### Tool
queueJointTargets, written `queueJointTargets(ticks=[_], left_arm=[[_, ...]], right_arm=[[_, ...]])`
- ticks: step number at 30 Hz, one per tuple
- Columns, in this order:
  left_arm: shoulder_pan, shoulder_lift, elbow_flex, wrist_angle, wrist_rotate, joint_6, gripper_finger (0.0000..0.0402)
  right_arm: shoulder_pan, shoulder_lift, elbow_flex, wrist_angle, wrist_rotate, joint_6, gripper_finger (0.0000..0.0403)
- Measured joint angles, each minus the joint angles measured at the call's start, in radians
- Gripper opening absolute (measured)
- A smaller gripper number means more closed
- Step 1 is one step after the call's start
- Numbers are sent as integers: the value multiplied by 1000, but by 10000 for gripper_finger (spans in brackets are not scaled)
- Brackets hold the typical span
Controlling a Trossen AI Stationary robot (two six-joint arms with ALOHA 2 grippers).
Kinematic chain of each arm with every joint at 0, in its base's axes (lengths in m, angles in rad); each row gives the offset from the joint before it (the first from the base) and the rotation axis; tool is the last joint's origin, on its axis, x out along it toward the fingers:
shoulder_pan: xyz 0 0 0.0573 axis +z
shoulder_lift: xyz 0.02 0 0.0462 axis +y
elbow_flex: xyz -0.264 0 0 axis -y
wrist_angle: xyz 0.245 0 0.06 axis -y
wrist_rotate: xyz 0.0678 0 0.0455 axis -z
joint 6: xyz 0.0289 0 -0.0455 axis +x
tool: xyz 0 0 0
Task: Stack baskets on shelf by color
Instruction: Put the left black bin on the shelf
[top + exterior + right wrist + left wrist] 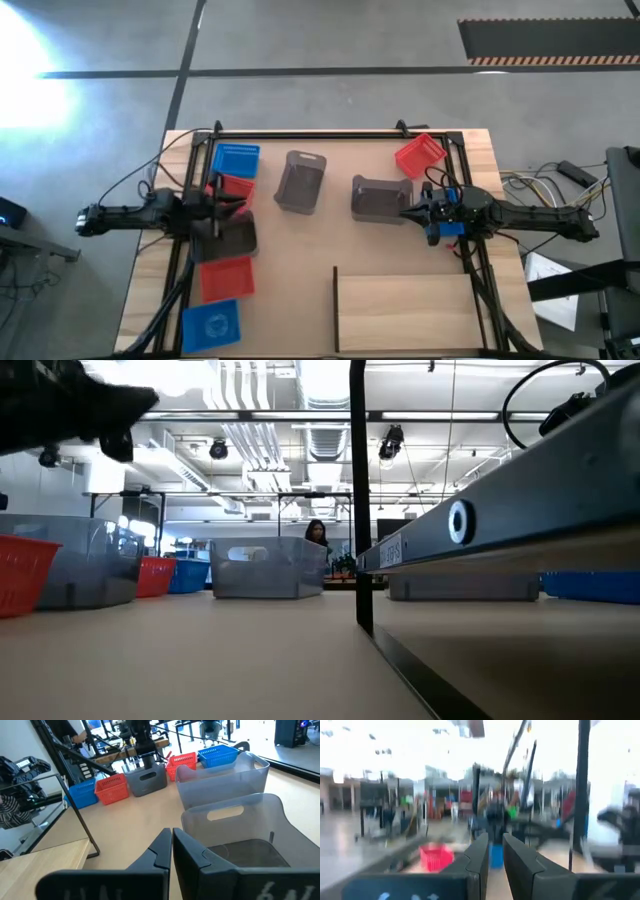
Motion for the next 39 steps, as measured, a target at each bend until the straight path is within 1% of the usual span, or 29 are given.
queueJointTargets(ticks=[3,5,7,9,11,14,18,20,22,25,27,29,32,33,35,37,39], left_arm=[[0,21,0,152,-32,0,40],[0,50,7,193,-42,16,40],[0,104,35,159,-76,26,40],[0,176,88,131,-119,26,40],[0,253,152,70,-170,27,40],[0,371,269,-89,-224,28,40],[0,518,464,-318,-266,22,40],[0,607,564,-417,-281,-7,40],[-1,691,664,-535,-318,-48,40],[-1,820,815,-757,-366,-150,40],[-1,899,918,-911,-403,-253,40],[-1,979,1016,-1083,-416,-374,40],[-1,1095,1149,-1335,-416,-605,40],[-1,1129,1189,-1416,-401,-689,41],[-1,1191,1250,-1541,-350,-785,48],[-1,1243,1279,-1608,-294,-846,65],[-2,1277,1281,-1622,-211,-912,89]], right_arm=[[0,0,0,0,0,0,9],[0,0,0,0,0,0,9],[0,0,0,0,0,0,9],[0,0,0,0,0,0,9],[0,0,0,0,0,0,9],[0,0,0,0,0,0,9],[0,0,0,0,0,0,9],[0,0,0,0,0,0,9],[0,0,0,0,0,0,9],[0,0,0,0,0,0,9],[0,0,0,0,0,0,9],[0,0,0,0,0,0,9],[0,0,0,0,0,0,9],[0,0,0,0,0,0,9],[0,0,0,0,0,0,9],[0,0,0,0,0,0,9],[0,0,0,0,0,0,9]])
